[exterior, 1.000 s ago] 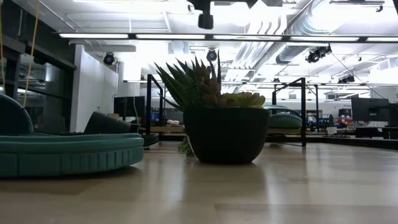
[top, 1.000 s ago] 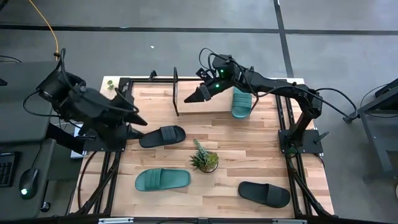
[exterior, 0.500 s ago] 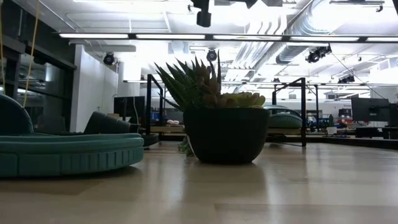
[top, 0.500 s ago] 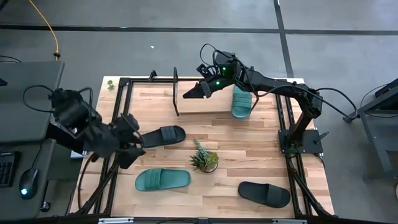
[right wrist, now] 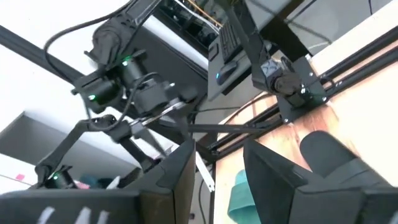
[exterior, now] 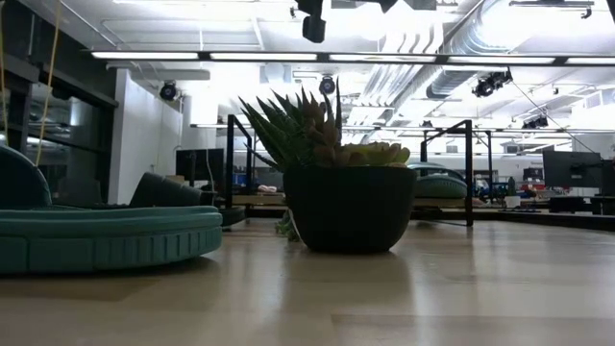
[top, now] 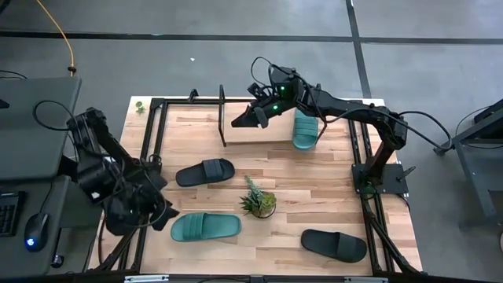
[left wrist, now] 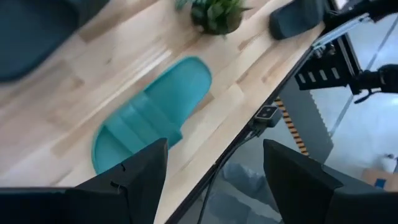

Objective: Pick and place slides into the shelf
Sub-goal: Put the blue slipper on the shelf

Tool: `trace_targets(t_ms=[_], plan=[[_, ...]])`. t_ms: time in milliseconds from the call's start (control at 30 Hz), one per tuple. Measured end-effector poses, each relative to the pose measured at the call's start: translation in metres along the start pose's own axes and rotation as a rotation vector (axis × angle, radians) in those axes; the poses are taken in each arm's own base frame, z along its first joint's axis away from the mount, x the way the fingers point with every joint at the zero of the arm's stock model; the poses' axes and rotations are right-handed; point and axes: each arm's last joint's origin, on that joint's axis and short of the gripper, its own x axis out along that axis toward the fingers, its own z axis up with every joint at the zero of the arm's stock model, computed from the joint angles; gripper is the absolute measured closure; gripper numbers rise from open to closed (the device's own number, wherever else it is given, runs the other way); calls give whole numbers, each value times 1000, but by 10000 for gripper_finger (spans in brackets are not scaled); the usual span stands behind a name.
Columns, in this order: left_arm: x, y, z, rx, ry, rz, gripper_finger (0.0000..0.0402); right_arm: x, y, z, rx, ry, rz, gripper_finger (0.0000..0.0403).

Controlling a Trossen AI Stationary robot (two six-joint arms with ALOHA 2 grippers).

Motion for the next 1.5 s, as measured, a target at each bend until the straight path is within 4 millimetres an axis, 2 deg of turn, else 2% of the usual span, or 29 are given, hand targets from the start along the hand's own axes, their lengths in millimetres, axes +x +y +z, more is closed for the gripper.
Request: trace_targets(t_ms=[333,600,933,1133,1500], plan=[[29,34,-45,-174,-25,18,156,5,4,-6,-16,35,10,275],[62,58,-73,-279,2,-43,156,6,4,-7,-21,41,13,275],[98,83,-86,-316,17,-80,156,6,4,-7,-22,41,12,275],[108,95,-86,-299,0,-60,156,6,4,-7,-22,40,11,275],[130,113,-91,-352,17,-137,156,6,4,-7,-25,40,11,275]])
